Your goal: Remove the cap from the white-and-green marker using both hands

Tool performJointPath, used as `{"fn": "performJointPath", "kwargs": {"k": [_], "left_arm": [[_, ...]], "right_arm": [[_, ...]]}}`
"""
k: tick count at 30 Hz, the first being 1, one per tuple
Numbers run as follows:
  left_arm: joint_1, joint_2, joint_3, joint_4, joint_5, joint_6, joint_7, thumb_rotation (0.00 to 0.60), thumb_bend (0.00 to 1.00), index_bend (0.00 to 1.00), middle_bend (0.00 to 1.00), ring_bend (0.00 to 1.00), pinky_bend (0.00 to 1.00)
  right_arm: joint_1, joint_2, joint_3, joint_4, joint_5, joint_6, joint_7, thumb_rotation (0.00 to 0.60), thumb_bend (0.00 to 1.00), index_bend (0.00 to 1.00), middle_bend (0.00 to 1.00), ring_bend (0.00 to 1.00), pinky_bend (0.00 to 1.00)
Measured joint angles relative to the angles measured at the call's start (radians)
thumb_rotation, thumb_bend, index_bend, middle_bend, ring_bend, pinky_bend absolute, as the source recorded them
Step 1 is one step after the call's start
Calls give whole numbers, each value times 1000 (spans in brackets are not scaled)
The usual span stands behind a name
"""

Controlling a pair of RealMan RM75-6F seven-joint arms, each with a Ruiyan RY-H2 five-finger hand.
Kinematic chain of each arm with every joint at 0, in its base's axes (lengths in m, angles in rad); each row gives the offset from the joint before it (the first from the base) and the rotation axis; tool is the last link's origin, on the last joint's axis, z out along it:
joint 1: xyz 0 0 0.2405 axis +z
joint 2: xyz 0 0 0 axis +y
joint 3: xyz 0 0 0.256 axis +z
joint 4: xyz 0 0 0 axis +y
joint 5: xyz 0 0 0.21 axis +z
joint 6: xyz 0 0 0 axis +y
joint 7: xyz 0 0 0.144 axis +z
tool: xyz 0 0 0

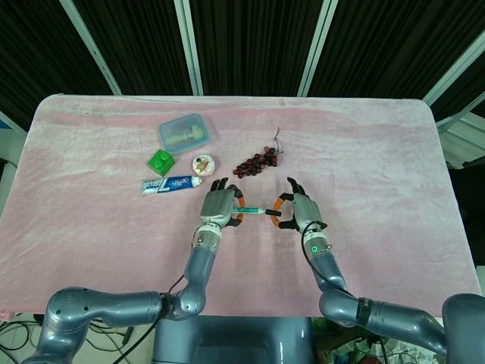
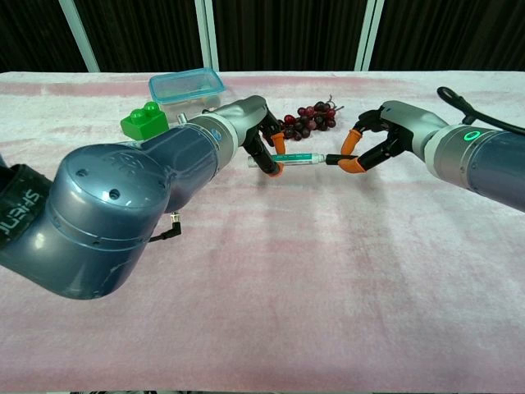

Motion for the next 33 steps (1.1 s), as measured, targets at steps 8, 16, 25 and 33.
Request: {"fn": "performJointPath", "kwargs": {"k": [8, 16, 25, 33], "left_arm": [[8, 11, 6, -1, 4, 6, 6, 600, 506, 696, 275, 0, 0], [19, 21, 26, -19, 10, 0, 10, 600, 506, 696, 275, 0, 0], [24, 27, 45, -17, 10, 3, 35, 600, 359, 512, 250, 0, 0], [18, 50, 68, -21, -52, -12, 128, 600, 117, 131, 189, 0, 0]], "right_arm": [[-15, 22, -3, -8, -5, 0, 13, 600, 281, 662, 0, 21, 150], [-21, 32, -2, 1, -5, -12, 25, 600, 280, 662, 0, 21, 150], [-21, 36, -20, 24, 7, -43, 21, 600, 223, 532, 0, 13, 150], [-14, 66, -42, 27, 20, -117, 16, 600, 61, 167, 0, 4, 150]]}}
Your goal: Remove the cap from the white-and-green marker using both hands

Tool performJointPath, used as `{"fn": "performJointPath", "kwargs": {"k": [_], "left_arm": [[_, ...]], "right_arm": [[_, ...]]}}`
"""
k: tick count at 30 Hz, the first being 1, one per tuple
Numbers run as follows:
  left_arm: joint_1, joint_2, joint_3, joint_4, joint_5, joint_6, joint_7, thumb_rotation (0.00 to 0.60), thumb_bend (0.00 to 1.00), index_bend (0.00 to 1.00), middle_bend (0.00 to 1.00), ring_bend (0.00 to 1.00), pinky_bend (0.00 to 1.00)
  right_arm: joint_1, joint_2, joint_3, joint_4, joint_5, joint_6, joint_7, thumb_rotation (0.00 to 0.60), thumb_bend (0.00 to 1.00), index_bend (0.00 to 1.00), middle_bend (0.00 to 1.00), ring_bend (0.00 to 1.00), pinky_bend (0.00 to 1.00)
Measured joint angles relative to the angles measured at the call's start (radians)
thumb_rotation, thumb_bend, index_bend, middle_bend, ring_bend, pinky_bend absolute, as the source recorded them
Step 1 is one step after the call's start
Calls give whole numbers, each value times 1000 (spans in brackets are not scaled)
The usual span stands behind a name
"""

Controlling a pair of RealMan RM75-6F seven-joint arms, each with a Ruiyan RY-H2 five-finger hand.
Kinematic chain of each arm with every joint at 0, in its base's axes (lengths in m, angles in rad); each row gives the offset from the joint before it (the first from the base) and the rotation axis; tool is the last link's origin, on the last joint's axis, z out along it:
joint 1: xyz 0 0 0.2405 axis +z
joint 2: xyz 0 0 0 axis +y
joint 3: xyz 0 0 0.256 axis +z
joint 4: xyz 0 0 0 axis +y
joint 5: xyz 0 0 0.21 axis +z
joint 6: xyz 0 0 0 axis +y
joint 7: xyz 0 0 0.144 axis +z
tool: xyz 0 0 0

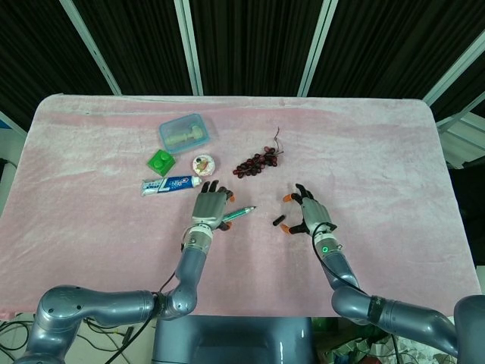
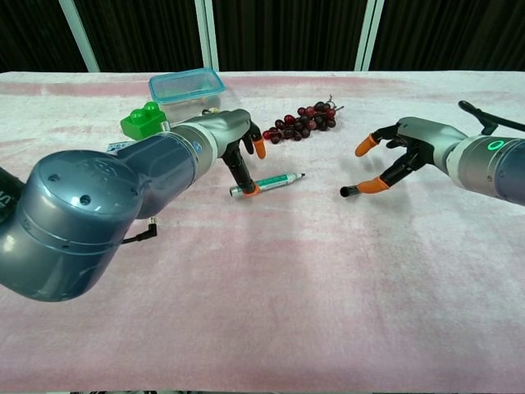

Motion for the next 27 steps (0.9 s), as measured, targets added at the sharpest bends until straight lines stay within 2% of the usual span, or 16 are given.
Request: {"fn": "performJointPath", "kwargs": {"k": [2, 3, 9, 15, 19, 27], "left_arm": [[-2, 8, 1, -3, -19, -4, 15, 600, 99, 52, 181, 0, 0], [-3, 10, 2, -4, -26, -5, 21, 600, 95, 43, 181, 0, 0], [-5, 30, -5, -22, -48, -3, 38, 600, 95, 47, 179, 0, 0], [9, 87, -10, -93, -18, -21, 10, 600, 96, 47, 177, 0, 0], [30, 168, -11, -177, -1, -56, -16, 600, 98, 45, 177, 0, 0], [88, 403, -2, -321, 42, -149, -75, 600, 102, 43, 177, 0, 0]], "right_arm": [[1, 10, -2, -3, 2, -10, 5, 600, 52, 139, 0, 4, 150], [2, 13, -3, -5, 2, -12, 8, 600, 51, 136, 0, 4, 150], [-5, 41, 11, -19, -4, -6, 30, 600, 51, 133, 0, 6, 150], [-33, 143, 26, -60, -59, 32, 42, 600, 52, 130, 0, 8, 150], [-66, 246, 21, -83, -110, 60, 38, 600, 57, 118, 0, 11, 150], [-186, 482, -14, -70, -277, 89, 98, 600, 63, 100, 0, 25, 150]]}}
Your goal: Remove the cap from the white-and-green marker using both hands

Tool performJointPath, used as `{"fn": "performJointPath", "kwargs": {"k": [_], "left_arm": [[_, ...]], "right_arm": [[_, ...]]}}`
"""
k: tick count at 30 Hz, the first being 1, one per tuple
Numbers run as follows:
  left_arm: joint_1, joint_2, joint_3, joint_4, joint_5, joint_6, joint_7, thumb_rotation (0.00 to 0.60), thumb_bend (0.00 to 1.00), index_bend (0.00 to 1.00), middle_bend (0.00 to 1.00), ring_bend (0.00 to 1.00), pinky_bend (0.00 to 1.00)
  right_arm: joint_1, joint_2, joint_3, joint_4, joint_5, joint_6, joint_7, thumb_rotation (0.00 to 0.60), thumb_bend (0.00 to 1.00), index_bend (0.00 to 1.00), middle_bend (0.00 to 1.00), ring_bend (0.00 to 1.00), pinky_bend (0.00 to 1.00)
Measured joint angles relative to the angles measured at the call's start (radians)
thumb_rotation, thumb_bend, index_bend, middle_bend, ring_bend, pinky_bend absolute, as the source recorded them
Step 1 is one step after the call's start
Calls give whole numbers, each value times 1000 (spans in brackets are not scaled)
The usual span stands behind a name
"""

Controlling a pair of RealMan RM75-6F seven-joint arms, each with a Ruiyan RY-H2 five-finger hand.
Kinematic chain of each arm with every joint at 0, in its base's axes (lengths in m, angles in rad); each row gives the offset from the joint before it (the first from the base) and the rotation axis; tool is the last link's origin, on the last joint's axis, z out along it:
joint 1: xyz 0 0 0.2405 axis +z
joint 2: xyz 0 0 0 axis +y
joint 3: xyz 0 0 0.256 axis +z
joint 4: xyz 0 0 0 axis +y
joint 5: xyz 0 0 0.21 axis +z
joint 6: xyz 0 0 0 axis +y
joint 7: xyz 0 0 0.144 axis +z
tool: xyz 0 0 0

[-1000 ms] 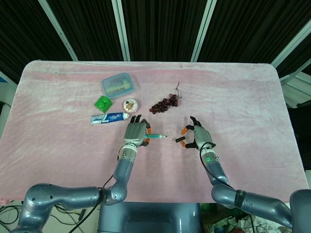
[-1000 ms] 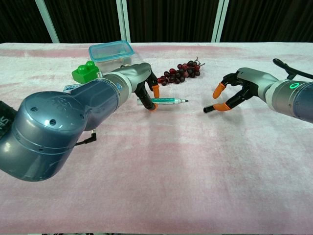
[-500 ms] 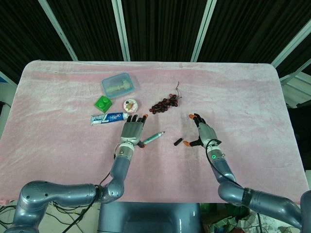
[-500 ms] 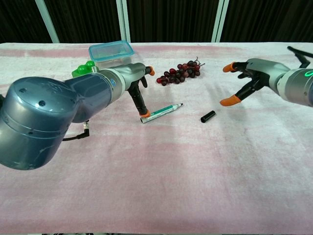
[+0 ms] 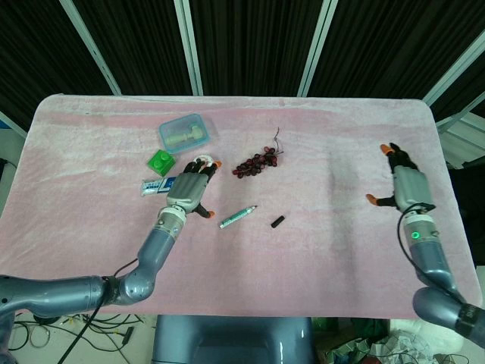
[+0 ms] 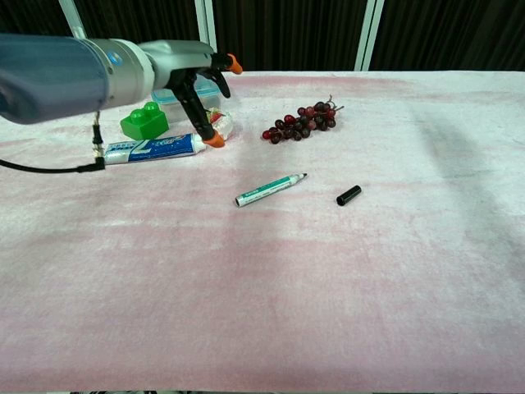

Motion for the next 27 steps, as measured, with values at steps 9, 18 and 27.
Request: {"fn": "performJointPath", "kwargs": {"k": [9, 18, 27], "left_arm": [[142, 243, 64, -139, 219, -29, -115, 600, 102, 43, 177, 0, 0], [426, 495, 179, -289, 549, 134, -350, 600, 102, 44, 176, 0, 0], [719, 604, 368, -242, 883, 394, -618, 600, 101, 47, 162, 0, 0]], "right_arm": [[-162, 111, -46, 85, -225, 62, 266, 600, 81, 100, 0, 25, 150], [-336, 132, -147, 95, -444, 304, 316, 600, 92, 59, 0, 24, 150], [-454, 79, -242, -9, -610, 494, 208, 600, 94, 59, 0, 23, 150]]}}
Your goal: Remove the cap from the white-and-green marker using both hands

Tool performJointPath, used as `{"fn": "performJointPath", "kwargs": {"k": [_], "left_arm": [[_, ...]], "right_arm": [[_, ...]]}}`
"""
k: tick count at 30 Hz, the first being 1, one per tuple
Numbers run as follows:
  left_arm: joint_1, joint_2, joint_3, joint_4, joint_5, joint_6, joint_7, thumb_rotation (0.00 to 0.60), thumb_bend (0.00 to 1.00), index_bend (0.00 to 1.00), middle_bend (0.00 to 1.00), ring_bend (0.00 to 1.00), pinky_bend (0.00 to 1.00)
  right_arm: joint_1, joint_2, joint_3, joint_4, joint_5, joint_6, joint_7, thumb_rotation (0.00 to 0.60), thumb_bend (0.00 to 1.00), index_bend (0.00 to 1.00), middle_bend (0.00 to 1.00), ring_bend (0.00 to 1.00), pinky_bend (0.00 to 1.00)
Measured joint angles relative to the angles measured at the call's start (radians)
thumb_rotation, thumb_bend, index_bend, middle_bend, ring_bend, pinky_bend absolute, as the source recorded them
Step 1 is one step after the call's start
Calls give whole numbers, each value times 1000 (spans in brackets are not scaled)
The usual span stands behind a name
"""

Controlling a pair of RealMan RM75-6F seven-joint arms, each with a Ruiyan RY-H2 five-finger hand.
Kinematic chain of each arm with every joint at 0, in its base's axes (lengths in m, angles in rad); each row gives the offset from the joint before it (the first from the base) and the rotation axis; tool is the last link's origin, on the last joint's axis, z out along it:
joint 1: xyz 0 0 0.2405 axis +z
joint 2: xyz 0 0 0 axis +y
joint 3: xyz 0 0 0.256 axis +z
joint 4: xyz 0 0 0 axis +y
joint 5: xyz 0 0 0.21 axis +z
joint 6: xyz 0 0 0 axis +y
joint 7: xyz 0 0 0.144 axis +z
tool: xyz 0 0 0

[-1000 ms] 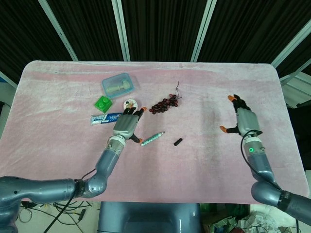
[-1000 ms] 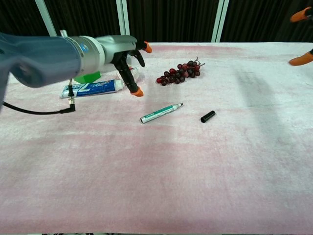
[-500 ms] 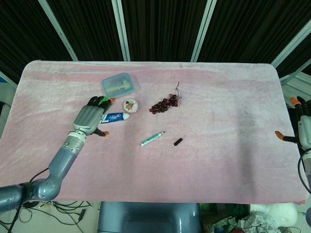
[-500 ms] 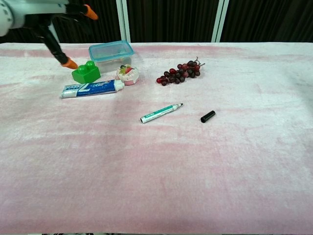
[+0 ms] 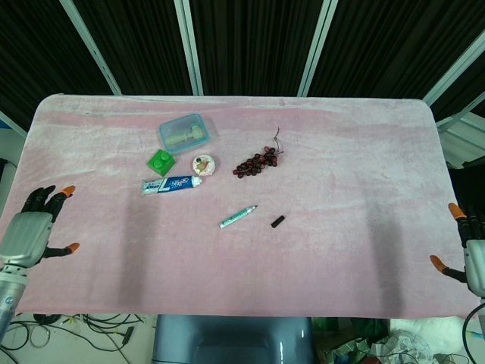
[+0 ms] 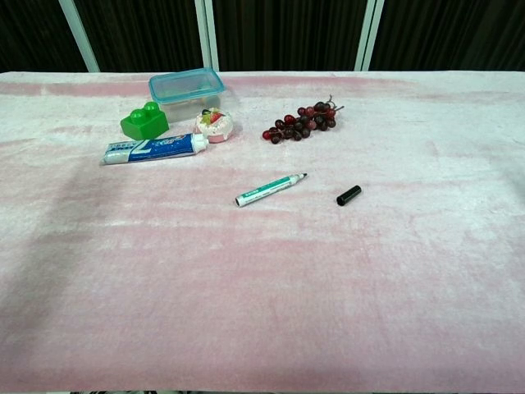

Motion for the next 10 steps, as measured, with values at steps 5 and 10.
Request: {"fn": "performJointPath", "kwargs": {"k": [5, 10], "left_arm": [[96, -3, 56, 110, 99, 125, -142, 600, 101, 47, 138, 0, 0], [130, -9, 67, 162, 132, 180, -194, 600, 102, 55, 120, 0, 0]], "right_arm": [[-29, -61, -30, -20, -70, 54, -118, 600, 94, 59, 0, 23, 150], [-57, -101, -47, -27, -98, 88, -168, 600, 94, 59, 0, 23, 150]]}}
